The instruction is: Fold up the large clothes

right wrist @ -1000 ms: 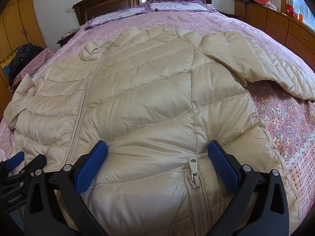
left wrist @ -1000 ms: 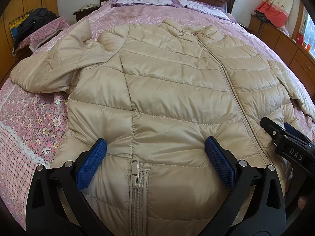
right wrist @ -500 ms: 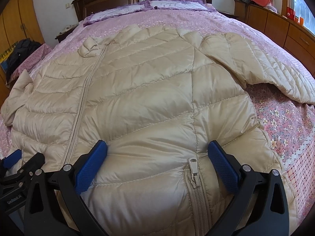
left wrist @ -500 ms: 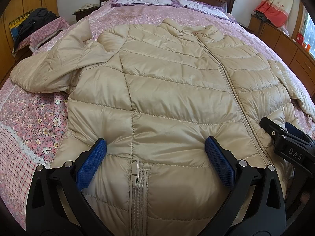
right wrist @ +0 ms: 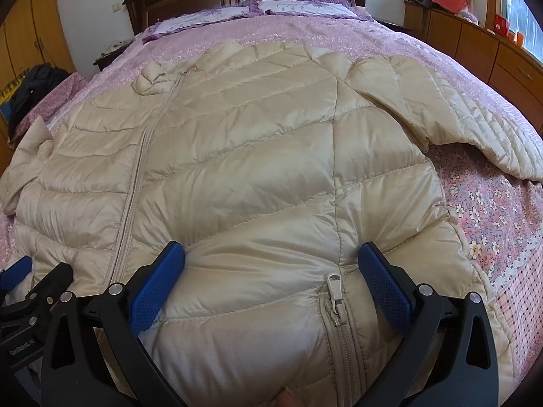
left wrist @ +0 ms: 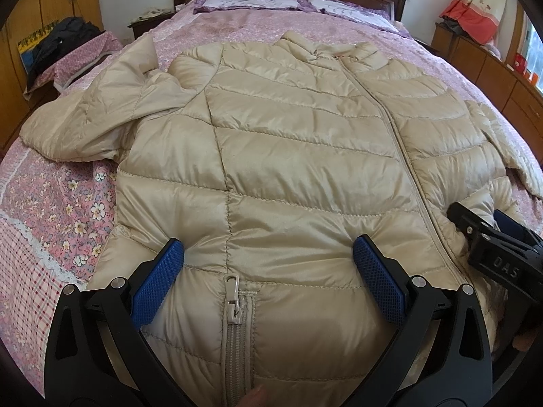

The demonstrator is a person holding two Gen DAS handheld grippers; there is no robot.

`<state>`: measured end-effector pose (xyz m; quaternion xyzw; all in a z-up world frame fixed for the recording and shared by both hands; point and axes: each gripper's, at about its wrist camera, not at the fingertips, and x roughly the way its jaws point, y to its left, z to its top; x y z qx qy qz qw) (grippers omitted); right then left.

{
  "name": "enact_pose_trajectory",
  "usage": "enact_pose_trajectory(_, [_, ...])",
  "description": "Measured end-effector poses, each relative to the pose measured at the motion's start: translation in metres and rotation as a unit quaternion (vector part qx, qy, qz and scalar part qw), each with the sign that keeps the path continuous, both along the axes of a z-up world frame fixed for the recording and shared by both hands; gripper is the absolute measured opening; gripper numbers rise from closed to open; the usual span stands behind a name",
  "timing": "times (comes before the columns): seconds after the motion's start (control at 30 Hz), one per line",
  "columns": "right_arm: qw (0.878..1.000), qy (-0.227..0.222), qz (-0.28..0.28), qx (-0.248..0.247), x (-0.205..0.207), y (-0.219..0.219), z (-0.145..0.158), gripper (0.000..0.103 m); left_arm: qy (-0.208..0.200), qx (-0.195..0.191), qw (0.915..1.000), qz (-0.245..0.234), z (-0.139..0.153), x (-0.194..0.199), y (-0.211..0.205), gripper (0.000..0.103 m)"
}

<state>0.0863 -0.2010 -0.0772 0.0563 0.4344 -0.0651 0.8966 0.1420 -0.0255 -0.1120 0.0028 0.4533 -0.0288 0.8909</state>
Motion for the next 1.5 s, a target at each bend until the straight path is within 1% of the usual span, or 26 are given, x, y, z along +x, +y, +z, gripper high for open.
enact_pose_trajectory(0.07, [1.000, 0.005, 0.001, -0.001, 0.001, 0.000, 0.001, 0.099, -0.001, 0.009, 1.0000, 0.001, 0.001, 0.000, -0.004, 0.100])
enact_pose_trajectory(0.13, [1.000, 0.019, 0.008, 0.001, 0.001, 0.000, 0.005, 0.098, 0.010, 0.010, 0.9999, 0.007, 0.007, -0.003, -0.002, 0.100])
enact_pose_trajectory(0.2, [0.999, 0.031, 0.025, 0.018, -0.008, 0.000, 0.017, 0.098, 0.017, 0.015, 0.9997, 0.013, 0.018, -0.011, -0.003, 0.100])
enact_pose_trajectory(0.23, [0.998, 0.033, 0.037, 0.028, -0.018, 0.000, 0.026, 0.098, 0.006, 0.011, 0.9999, 0.002, 0.033, -0.023, -0.004, 0.100])
enact_pose_trajectory(0.27, [0.998, 0.029, 0.049, 0.033, -0.030, 0.002, 0.036, 0.098, -0.005, 0.005, 1.0000, -0.005, 0.042, -0.031, -0.005, 0.100])
enact_pose_trajectory(0.3, [0.997, 0.021, 0.068, 0.034, -0.047, 0.005, 0.050, 0.098, -0.020, -0.003, 0.9997, -0.015, 0.058, -0.045, -0.006, 0.100])
enact_pose_trajectory(0.37, [0.995, 0.000, 0.095, 0.017, -0.076, 0.011, 0.071, 0.098, -0.034, -0.011, 0.9992, -0.021, 0.080, -0.068, -0.004, 0.100])
enact_pose_trajectory(0.4, [0.994, -0.019, 0.107, 0.005, -0.092, 0.014, 0.081, 0.098, -0.034, -0.015, 0.9992, -0.015, 0.086, -0.076, -0.002, 0.100])
enact_pose_trajectory(0.47, [0.993, -0.047, 0.106, -0.012, -0.114, 0.012, 0.089, 0.098, -0.033, -0.035, 0.9988, 0.000, 0.093, -0.091, 0.006, 0.100])
enact_pose_trajectory(0.5, [0.994, -0.050, 0.101, -0.013, -0.119, 0.011, 0.089, 0.098, -0.035, -0.046, 0.9984, 0.004, 0.095, -0.096, 0.008, 0.100])
enact_pose_trajectory(0.6, [0.996, -0.045, 0.083, -0.001, -0.129, 0.004, 0.086, 0.098, -0.039, -0.047, 0.9981, 0.006, 0.097, -0.111, 0.010, 0.100])
enact_pose_trajectory(0.77, [0.996, -0.059, 0.067, 0.018, -0.136, 0.000, 0.091, 0.098, -0.035, -0.041, 0.9985, -0.009, 0.098, -0.113, -0.004, 0.100])
enact_pose_trajectory(0.93, [0.997, -0.043, 0.052, 0.028, -0.136, -0.001, 0.089, 0.098, -0.018, -0.036, 0.9992, -0.004, 0.092, -0.115, -0.009, 0.100])
enact_pose_trajectory(1.07, [0.997, -0.043, 0.051, 0.027, -0.138, 0.002, 0.087, 0.098, -0.009, -0.017, 0.9998, -0.001, 0.086, -0.114, -0.011, 0.100])
enact_pose_trajectory(1.13, [0.998, -0.040, 0.049, 0.028, -0.140, 0.002, 0.086, 0.098, -0.013, -0.016, 0.9998, -0.002, 0.086, -0.115, -0.012, 0.100])
enact_pose_trajectory(1.27, [0.998, -0.034, 0.045, 0.022, -0.142, 0.003, 0.084, 0.098, -0.034, -0.015, 0.9993, -0.005, 0.092, -0.121, -0.014, 0.100])
enact_pose_trajectory(1.5, [0.999, -0.034, 0.033, 0.024, -0.147, 0.001, 0.086, 0.098, -0.034, -0.014, 0.9992, -0.011, 0.095, -0.125, -0.017, 0.100])
